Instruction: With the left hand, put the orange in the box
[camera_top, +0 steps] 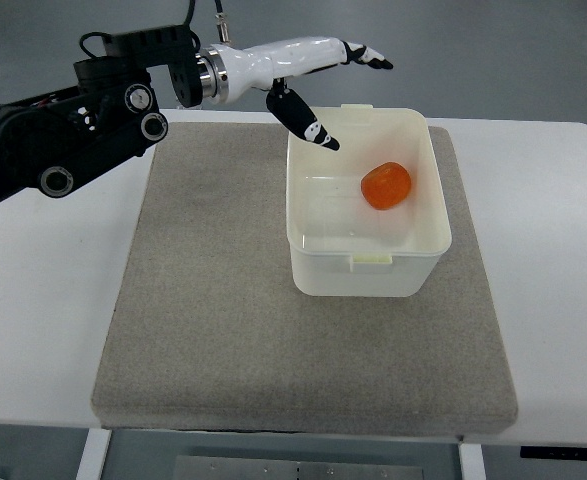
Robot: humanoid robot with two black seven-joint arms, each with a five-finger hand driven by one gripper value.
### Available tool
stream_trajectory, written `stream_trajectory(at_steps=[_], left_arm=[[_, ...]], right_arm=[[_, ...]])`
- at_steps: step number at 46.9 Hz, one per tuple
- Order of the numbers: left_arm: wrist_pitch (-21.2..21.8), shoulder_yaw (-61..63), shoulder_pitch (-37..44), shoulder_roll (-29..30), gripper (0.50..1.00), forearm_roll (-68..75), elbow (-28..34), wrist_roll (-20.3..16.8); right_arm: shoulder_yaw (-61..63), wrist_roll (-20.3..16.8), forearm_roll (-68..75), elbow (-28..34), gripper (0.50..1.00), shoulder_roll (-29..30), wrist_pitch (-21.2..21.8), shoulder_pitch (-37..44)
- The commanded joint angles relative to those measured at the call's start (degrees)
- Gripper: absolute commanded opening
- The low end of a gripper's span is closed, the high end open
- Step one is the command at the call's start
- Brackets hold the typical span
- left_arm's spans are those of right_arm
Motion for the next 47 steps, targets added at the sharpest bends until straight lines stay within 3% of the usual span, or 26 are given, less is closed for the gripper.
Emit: stream_trajectory(at_steps=[1, 12, 32, 36, 47], left_arm=[[0.5, -0.4, 0.3, 2.4, 0.977, -9.0, 0.2, 0.0], [3.1, -0.6, 4.6, 3.9, 0.992, -25.2, 4.3, -0.9], [1.6, -0.6, 12.4, 5.0, 0.994, -52.0, 11.6, -1.0], [-1.4, -0.7, 13.9, 5.0, 0.994, -55.6, 13.0, -1.0], [-15.3, -5.0, 17.6, 5.0, 0.994, -66.4, 19.5, 1.2]], right_arm=[[0.0, 0.0, 0.0, 0.0, 0.926, 0.0, 0.0, 0.0], [0.0, 0.0, 0.0, 0.0, 0.926, 0.0, 0.0, 0.0], [0.0, 0.0, 0.0, 0.0, 0.926, 0.0, 0.0, 0.0], [0.0, 0.0, 0.0, 0.0, 0.926, 0.0, 0.0, 0.0], [0.0, 0.0, 0.0, 0.0, 0.926, 0.0, 0.0, 0.0]])
